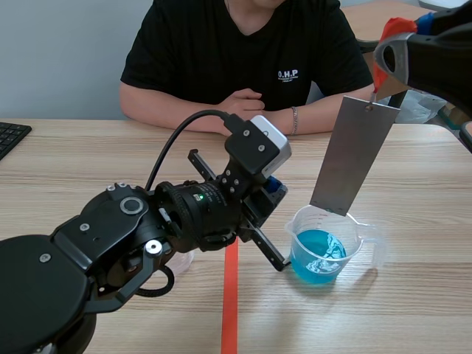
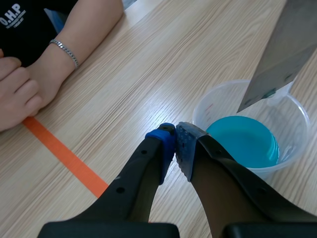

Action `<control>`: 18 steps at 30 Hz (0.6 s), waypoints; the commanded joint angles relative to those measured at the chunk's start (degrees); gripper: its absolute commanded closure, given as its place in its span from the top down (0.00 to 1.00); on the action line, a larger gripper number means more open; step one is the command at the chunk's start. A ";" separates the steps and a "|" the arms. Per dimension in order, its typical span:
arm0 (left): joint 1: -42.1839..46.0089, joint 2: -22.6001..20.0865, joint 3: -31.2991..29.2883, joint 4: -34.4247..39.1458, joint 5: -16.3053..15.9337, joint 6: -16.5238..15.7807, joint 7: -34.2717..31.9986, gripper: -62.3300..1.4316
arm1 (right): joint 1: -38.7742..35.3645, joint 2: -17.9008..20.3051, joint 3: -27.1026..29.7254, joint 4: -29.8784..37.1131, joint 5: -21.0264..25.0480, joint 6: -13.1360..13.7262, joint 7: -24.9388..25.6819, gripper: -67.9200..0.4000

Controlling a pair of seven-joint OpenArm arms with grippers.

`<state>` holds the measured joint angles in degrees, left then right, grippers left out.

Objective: Do the redox reaction experiment.
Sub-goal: 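Raise the plate and point at it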

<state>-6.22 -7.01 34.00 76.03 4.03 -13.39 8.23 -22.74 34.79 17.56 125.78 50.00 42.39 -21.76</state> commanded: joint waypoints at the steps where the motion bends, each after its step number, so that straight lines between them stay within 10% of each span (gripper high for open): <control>1: -0.44 0.48 0.17 2.67 -0.39 0.15 -0.83 0.09 | 0.52 0.87 0.44 0.55 0.66 0.33 0.90 0.03; 18: -0.13 0.48 0.17 3.93 -0.37 0.13 -0.66 0.09 | 0.52 0.87 0.44 0.55 0.66 0.33 0.90 0.03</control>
<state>-6.22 -6.98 34.00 78.61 4.03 -13.54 8.36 -22.74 34.79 17.56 125.78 50.00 42.39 -21.76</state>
